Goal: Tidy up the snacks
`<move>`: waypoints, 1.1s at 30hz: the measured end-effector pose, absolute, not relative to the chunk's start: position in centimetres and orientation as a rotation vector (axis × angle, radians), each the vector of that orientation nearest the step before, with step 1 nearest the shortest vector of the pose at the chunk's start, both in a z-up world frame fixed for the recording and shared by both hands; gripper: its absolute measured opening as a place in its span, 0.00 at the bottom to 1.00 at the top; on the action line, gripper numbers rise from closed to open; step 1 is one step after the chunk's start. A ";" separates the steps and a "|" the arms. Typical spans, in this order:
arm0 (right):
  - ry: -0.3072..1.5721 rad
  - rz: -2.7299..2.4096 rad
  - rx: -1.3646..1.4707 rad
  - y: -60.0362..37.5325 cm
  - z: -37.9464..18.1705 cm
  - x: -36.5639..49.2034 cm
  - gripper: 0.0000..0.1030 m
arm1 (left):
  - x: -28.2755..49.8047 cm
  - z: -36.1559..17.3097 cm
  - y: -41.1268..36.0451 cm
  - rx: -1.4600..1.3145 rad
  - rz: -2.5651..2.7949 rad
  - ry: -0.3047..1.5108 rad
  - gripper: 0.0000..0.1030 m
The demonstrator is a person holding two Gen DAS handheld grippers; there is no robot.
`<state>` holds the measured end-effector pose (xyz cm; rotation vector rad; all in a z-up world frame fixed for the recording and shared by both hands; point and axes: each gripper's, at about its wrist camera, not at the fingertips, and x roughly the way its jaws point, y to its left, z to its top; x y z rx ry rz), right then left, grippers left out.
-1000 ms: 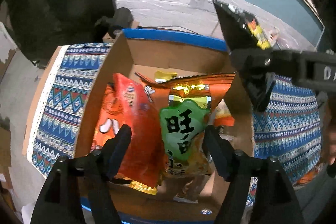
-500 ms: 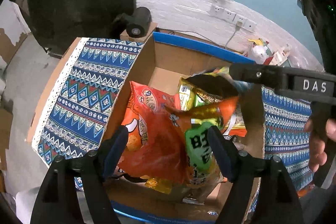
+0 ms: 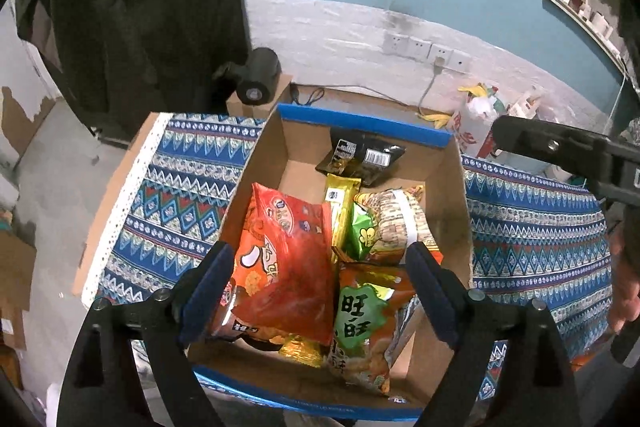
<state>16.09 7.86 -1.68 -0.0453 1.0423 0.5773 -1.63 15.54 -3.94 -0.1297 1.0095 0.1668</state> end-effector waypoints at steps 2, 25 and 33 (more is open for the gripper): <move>1.025 0.565 -0.045 7.2 -1.3 15.6 0.78 | -1.8 -3.5 15.2 -0.112 0.177 0.998 0.87; 0.913 0.449 -0.084 -0.6 -0.2 11.3 0.78 | -2.5 0.0 11.2 -0.011 0.199 0.900 0.98; 0.916 0.445 -0.091 -1.7 -0.3 10.9 0.78 | -2.0 -0.2 10.1 0.019 0.195 0.913 0.98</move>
